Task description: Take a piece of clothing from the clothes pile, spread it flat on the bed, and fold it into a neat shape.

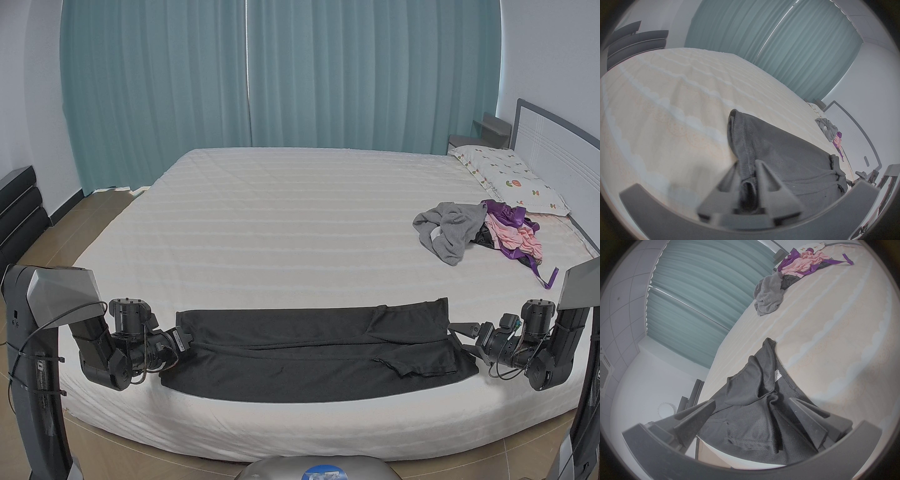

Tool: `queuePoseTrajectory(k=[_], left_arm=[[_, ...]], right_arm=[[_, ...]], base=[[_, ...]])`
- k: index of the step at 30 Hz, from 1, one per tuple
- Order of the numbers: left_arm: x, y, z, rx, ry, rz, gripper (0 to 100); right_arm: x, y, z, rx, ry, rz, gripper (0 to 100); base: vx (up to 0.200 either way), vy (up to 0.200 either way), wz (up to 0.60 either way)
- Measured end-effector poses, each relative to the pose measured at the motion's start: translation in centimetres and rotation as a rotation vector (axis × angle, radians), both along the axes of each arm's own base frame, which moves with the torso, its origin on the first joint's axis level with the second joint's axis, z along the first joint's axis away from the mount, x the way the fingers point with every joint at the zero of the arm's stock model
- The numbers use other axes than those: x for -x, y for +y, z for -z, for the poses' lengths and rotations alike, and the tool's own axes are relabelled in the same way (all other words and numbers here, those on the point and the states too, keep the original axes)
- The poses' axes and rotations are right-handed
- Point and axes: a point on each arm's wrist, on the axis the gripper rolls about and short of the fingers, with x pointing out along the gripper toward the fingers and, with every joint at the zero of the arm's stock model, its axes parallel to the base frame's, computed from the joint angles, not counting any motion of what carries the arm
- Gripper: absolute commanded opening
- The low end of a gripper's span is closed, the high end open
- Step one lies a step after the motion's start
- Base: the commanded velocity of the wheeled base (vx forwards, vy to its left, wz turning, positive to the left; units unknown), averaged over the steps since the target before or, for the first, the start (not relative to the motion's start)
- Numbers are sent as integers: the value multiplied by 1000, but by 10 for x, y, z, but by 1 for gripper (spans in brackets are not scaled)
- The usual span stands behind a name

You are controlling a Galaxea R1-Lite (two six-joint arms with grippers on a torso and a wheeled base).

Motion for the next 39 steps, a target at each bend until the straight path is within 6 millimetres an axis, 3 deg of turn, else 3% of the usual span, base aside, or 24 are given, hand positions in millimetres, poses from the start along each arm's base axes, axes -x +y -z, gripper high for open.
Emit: queuePoseTrajectory(k=[39], left_arm=[[-2,-7,-17,81,-34,-47,0]], right_arm=[[-1,-11,-9,-21,-21,47,100]], base=[[0,0,0]])
